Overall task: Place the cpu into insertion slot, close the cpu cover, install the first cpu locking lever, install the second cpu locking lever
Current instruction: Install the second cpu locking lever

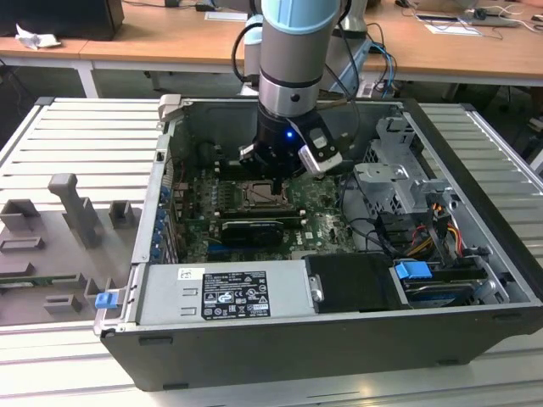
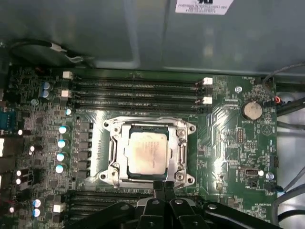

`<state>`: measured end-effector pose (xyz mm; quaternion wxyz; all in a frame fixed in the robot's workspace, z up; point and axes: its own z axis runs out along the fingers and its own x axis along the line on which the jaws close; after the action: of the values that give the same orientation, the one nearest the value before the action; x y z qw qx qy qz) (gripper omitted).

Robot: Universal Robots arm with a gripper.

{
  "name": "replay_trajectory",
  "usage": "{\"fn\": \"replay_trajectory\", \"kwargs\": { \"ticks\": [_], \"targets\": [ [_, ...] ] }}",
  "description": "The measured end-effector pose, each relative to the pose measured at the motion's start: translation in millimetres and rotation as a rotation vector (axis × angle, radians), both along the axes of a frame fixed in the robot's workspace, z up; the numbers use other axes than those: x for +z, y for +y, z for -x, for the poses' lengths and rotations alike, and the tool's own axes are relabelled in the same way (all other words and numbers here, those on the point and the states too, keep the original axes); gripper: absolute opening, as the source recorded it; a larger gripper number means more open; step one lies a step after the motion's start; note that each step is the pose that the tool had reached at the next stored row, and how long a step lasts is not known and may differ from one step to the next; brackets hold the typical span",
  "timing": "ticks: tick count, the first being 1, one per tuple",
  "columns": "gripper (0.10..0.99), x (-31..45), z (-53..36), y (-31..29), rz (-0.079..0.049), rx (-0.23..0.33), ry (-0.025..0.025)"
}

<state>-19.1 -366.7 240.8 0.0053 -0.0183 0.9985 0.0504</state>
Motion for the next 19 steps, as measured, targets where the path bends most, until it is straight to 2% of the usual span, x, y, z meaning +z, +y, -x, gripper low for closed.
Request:
{"fn": "replay_trajectory", "kwargs": {
  "ticks": [4, 5, 8, 9, 13, 15, 19],
  "targets": [
    [0.106, -0.3, 4.9, -6.7, 0.000, 0.001, 0.0000],
    [0.106, -0.4, 9.1, -8.5, 0.000, 0.001, 0.0000],
    [0.106, -2.4, 31.4, -9.6, 0.000, 0.005, 0.0000],
    [0.106, -4.7, 34.9, -9.7, 0.000, 0.008, 0.0000],
    [0.106, -16.6, 40.6, -10.1, -0.003, 0.019, 0.0001],
    [0.106, -18.0, 47.8, -12.9, -0.008, 0.023, 0.0000],
    [0.106, -23.2, 49.7, -13.1, -0.019, 0.023, 0.0000]
  ]
}}
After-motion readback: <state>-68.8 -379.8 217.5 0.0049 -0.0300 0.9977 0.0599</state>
